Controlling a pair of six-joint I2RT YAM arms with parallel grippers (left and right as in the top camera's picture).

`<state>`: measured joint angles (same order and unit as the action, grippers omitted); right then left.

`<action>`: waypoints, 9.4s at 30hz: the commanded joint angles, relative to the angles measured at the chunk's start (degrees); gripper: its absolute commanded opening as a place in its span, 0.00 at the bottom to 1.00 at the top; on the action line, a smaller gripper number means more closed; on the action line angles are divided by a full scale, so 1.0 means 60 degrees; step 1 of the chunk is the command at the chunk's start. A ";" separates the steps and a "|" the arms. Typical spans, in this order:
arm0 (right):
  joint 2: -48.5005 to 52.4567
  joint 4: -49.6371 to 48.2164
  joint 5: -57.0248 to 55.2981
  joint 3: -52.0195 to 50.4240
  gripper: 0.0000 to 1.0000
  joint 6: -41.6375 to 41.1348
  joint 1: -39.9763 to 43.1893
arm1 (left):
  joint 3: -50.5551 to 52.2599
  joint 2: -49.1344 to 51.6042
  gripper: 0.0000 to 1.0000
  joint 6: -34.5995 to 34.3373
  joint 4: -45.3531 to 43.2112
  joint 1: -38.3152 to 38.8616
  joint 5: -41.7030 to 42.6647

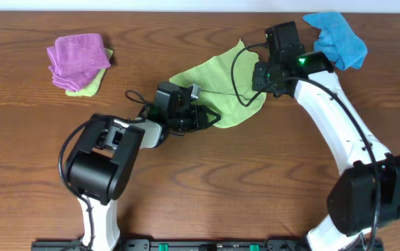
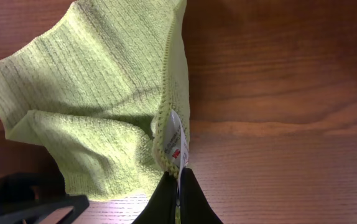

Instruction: Fold the cloth

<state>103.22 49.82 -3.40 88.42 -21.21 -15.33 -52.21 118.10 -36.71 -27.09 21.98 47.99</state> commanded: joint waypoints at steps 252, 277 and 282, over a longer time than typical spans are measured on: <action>0.0878 -0.6892 0.0590 -0.4237 0.69 -0.3785 0.0991 | -0.3595 0.0423 0.19 0.3592 0.4838 -0.0834 -0.5723; 0.2932 -1.0061 0.1111 -0.4237 0.52 -0.5464 0.0991 | -0.3595 0.0423 0.11 0.3592 0.5271 -0.0820 -0.5818; 0.3049 -1.0728 0.1038 -0.4237 0.10 -0.4798 0.0991 | -0.3595 0.0423 0.11 0.3592 0.5300 -0.0820 -0.5818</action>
<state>119.50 -13.56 3.03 63.44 -52.34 -9.69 -73.12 119.66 -16.21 3.84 16.99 14.15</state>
